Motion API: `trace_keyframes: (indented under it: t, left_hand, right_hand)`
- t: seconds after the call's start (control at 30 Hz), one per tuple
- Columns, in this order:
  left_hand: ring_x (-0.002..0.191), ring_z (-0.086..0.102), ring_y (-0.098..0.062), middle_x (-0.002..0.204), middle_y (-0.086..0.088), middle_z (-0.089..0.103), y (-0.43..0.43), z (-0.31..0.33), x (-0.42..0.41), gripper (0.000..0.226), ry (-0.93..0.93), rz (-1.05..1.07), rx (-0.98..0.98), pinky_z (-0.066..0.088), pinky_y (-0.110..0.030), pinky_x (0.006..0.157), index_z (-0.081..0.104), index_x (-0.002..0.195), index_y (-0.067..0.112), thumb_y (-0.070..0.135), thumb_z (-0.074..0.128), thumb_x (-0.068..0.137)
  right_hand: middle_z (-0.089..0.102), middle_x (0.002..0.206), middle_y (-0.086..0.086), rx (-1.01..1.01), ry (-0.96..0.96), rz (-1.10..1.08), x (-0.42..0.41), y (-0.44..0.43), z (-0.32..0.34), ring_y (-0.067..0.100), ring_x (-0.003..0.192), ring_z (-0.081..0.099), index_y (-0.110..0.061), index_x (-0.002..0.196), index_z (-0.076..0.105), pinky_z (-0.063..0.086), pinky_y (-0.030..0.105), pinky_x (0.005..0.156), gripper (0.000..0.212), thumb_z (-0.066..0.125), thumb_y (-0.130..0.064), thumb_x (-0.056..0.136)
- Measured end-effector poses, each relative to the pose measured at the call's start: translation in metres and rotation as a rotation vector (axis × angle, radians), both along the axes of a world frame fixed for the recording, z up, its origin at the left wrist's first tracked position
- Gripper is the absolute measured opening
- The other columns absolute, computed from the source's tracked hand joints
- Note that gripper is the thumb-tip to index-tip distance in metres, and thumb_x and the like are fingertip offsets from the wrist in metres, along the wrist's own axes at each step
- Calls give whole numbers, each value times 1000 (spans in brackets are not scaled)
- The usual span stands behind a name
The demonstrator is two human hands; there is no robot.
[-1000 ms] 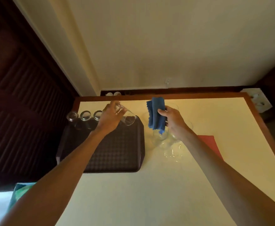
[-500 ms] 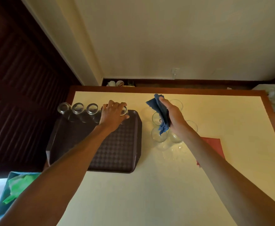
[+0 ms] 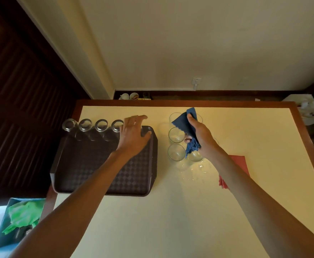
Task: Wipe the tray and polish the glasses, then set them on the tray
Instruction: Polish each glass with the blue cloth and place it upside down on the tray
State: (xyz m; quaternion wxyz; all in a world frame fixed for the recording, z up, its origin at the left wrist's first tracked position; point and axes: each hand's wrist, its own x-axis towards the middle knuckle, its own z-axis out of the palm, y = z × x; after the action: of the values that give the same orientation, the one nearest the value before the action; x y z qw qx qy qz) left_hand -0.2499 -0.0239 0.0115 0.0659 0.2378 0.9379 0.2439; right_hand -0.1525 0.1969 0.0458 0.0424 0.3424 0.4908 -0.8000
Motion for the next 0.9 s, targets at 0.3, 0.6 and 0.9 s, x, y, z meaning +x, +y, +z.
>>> trace_keyframes:
  t: [0.3,0.6,0.9]
  left_hand:
    - [137,41,-28,144,-5,53,39,-21,68,103,-274,-238,-306,39,-42,112,51,143,18,84,73,67]
    - [132,50,-24,142,-2,56,61,-43,95,82,-289,6,-59,47,-39,103,54,141,23,54,88,74]
    - [105,69,-13,113,7,72,22,11,78,59,-445,117,247,57,-29,91,62,118,19,41,93,73]
  right_hand:
    - [44,62,1,-67,12,-139,32,20,14,10,45,36,-12,91,55,30,22,43,40,43,-48,103]
    - [64,90,6,58,-78,-162,58,29,2,17,69,59,-16,105,62,43,28,56,39,46,-52,102]
    - [66,113,10,411,-67,-8,52,17,41,33,112,60,-15,121,50,51,32,83,39,32,-47,107]
